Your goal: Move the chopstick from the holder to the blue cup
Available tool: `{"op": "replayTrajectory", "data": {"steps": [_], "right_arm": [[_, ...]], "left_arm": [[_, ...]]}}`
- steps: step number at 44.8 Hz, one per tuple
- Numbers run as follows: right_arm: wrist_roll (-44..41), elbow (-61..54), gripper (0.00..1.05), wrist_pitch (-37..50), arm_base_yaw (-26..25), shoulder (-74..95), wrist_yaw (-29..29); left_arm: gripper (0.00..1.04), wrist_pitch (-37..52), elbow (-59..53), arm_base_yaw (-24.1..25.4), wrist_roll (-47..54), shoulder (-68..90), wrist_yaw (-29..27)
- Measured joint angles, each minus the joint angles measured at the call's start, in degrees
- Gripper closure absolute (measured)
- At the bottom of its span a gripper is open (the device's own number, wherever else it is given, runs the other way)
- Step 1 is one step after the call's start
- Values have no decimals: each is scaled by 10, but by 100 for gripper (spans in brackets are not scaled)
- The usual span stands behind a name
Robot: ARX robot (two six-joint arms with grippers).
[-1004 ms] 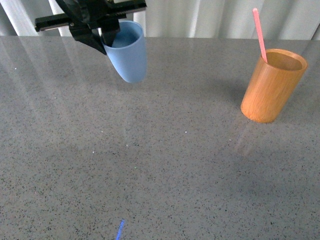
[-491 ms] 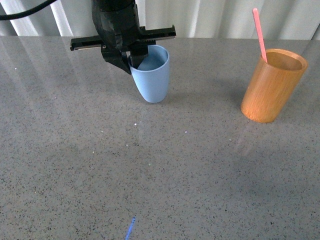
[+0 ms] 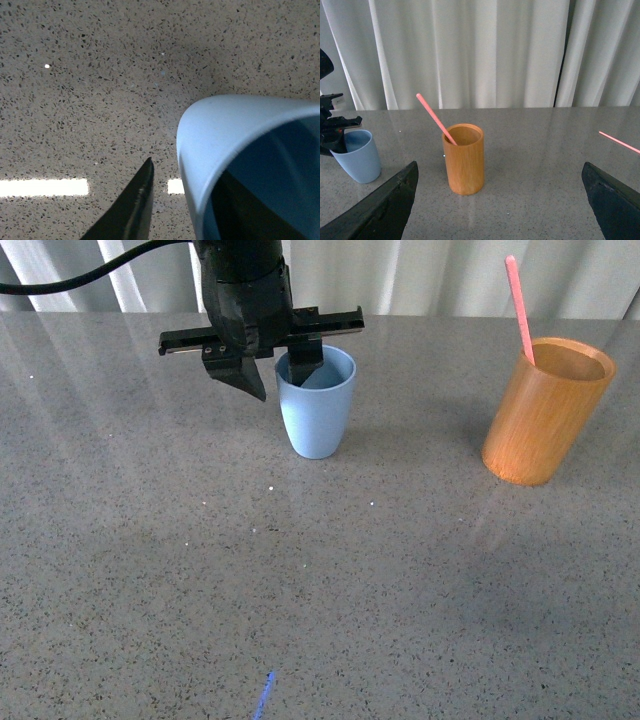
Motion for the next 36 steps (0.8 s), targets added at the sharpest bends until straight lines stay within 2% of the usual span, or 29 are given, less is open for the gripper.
{"op": "replayTrajectory", "data": {"steps": [14,18,21,25,29,33,35,36], "right_arm": [[0,0,10,0,0,0,0],[0,0,10,0,0,0,0],[0,0,10,0,0,0,0],[0,0,10,0,0,0,0],[0,0,10,0,0,0,0],[0,0,10,0,0,0,0],[0,0,10,0,0,0,0],[0,0,10,0,0,0,0]], "left_arm": [[26,16,-19,0,12,-39,10],[11,46,-55,5,19,-79,12],[5,70,-90,12,23,-116,5],[8,151,-166,30,30,-187,6],[9,326,-298,61,79,-296,-51],[29,649,-508,102,177,-448,-57],[39,766,-601,118,205,-504,-56],[43,794,-628,123,212,-518,-56]]}}
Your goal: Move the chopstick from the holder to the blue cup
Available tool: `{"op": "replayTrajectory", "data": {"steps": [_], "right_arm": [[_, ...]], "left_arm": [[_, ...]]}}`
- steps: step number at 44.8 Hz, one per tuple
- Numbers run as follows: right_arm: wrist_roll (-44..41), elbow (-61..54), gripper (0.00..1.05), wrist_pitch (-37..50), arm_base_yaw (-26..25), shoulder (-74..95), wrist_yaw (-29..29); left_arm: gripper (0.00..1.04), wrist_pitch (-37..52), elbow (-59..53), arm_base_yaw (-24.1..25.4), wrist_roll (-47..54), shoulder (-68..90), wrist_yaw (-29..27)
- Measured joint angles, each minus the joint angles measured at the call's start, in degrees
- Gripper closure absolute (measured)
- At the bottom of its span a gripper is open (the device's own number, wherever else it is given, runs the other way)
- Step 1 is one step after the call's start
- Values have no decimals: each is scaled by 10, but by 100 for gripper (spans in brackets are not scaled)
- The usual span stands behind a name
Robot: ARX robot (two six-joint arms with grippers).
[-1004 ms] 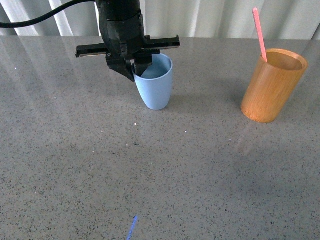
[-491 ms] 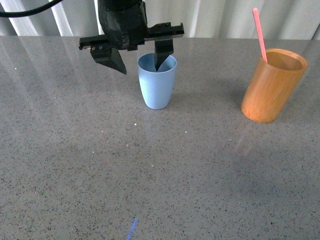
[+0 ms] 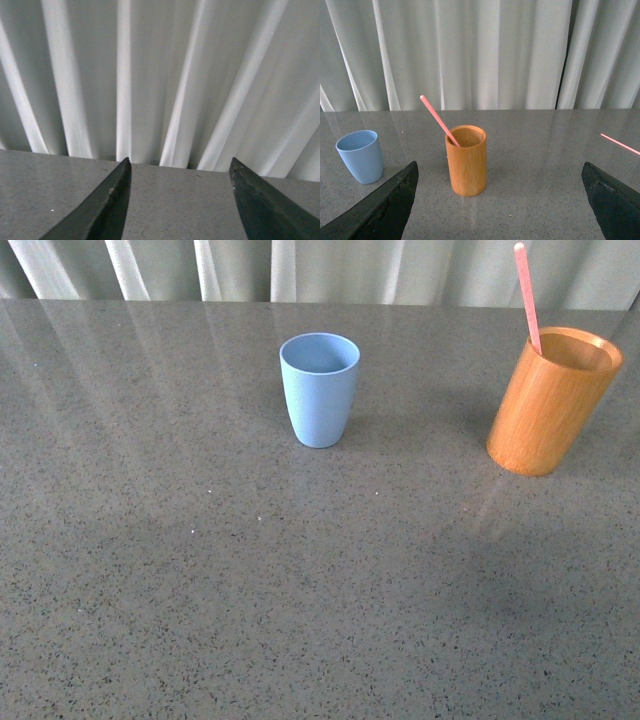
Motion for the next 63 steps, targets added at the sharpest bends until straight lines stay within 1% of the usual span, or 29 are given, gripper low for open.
{"op": "replayTrajectory", "data": {"steps": [1,2,5,12,13,24,27,32,42,51,56,63], "right_arm": [[0,0,10,0,0,0,0],[0,0,10,0,0,0,0],[0,0,10,0,0,0,0],[0,0,10,0,0,0,0],[0,0,10,0,0,0,0],[0,0,10,0,0,0,0],[0,0,10,0,0,0,0],[0,0,10,0,0,0,0],[0,0,10,0,0,0,0],[0,0,10,0,0,0,0],[0,0,10,0,0,0,0],[0,0,10,0,0,0,0]], "left_arm": [[50,41,-48,6,9,-21,4],[56,61,-80,7,14,-32,11],[72,87,-163,9,24,-47,30],[97,111,-247,20,30,-96,43],[102,116,-260,23,30,-110,45],[101,125,-359,43,33,-197,61],[101,124,-379,63,33,-223,94],[101,114,-405,79,33,-261,96],[101,82,-444,81,33,-328,98],[101,36,-471,81,33,-402,98],[101,55,-495,81,33,-414,98],[101,-5,-501,81,33,-480,99]]}}
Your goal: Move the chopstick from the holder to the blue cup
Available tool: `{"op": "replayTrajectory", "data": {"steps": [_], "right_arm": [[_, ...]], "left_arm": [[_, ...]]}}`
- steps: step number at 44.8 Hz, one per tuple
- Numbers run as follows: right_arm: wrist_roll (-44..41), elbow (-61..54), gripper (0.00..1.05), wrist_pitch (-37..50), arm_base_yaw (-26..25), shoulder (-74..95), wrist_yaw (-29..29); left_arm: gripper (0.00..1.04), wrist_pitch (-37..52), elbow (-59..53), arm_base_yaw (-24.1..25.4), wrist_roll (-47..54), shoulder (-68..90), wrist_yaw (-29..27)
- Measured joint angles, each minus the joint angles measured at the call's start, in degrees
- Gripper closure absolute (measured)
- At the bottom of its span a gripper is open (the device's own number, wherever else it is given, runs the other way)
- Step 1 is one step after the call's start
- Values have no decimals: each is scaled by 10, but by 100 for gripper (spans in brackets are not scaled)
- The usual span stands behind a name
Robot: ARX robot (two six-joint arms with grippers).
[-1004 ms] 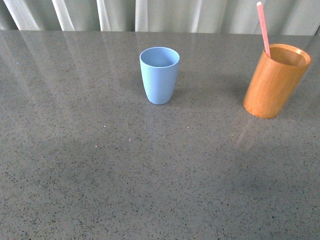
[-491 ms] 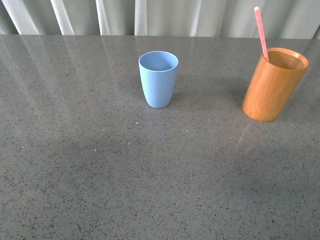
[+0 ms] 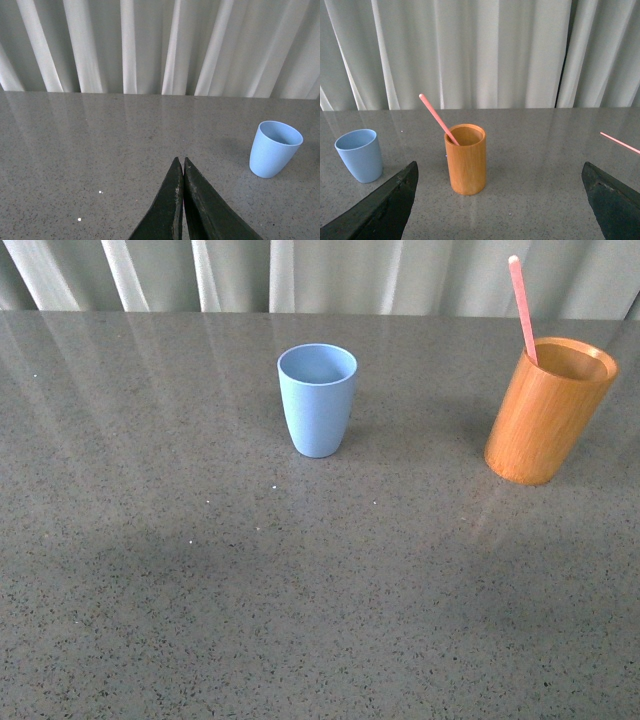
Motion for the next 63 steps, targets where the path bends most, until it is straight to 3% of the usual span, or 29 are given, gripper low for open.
{"op": "replayTrajectory", "data": {"steps": [26,45,49,54,63], "right_arm": [[0,0,10,0,0,0,0],[0,0,10,0,0,0,0],[0,0,10,0,0,0,0],[0,0,10,0,0,0,0],[0,0,10,0,0,0,0]], "left_arm": [[101,-187,0,0,0,-198,0],[101,-261,0,0,0,-273,0],[101,-354,0,0,0,-346,0],[101,-363,0,0,0,-371,0],[70,-364,0,0,0,-372,0]]}}
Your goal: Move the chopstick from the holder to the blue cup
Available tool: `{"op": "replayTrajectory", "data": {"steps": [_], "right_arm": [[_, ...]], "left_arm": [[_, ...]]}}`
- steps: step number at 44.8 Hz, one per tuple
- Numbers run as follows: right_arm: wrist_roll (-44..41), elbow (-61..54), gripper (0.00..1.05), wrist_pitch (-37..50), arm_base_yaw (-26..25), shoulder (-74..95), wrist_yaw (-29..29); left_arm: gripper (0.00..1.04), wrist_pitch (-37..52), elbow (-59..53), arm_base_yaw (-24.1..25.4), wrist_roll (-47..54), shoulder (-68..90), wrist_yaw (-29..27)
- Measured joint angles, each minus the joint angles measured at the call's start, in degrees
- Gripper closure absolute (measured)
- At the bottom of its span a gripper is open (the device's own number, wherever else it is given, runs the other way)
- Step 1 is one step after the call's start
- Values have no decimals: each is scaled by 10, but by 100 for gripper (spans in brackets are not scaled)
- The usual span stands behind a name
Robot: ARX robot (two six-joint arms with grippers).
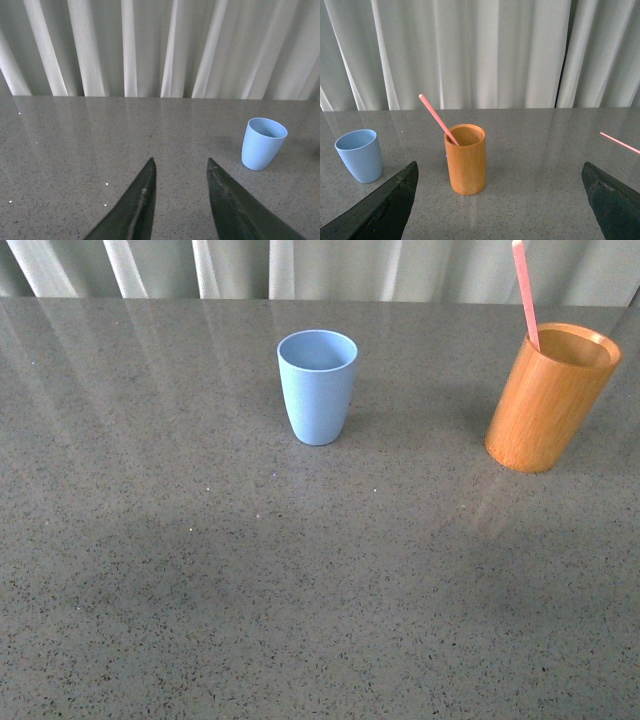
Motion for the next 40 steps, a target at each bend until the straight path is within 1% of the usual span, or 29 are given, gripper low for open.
{"op": "replayTrajectory", "data": {"steps": [18,19,21,24,25,27,28,30,37,40], "right_arm": [[0,0,10,0,0,0,0],[0,0,10,0,0,0,0],[0,0,10,0,0,0,0],[0,0,10,0,0,0,0],[-4,1,10,-3,-2,2,-8],[-34,11,10,-41,-17,22,-79],[-45,13,10,-42,-22,41,-105],[-59,25,10,-21,-24,90,-124],[-67,93,10,38,-17,238,-126],[-61,149,10,52,1,345,-124]], "left_arm": [[6,0,0,0,0,0,0],[5,0,0,0,1,0,0],[7,0,0,0,1,0,0],[7,0,0,0,1,0,0],[7,0,0,0,1,0,0],[7,0,0,0,1,0,0],[7,0,0,0,1,0,0],[7,0,0,0,1,0,0],[7,0,0,0,1,0,0],[7,0,0,0,1,0,0]]}}
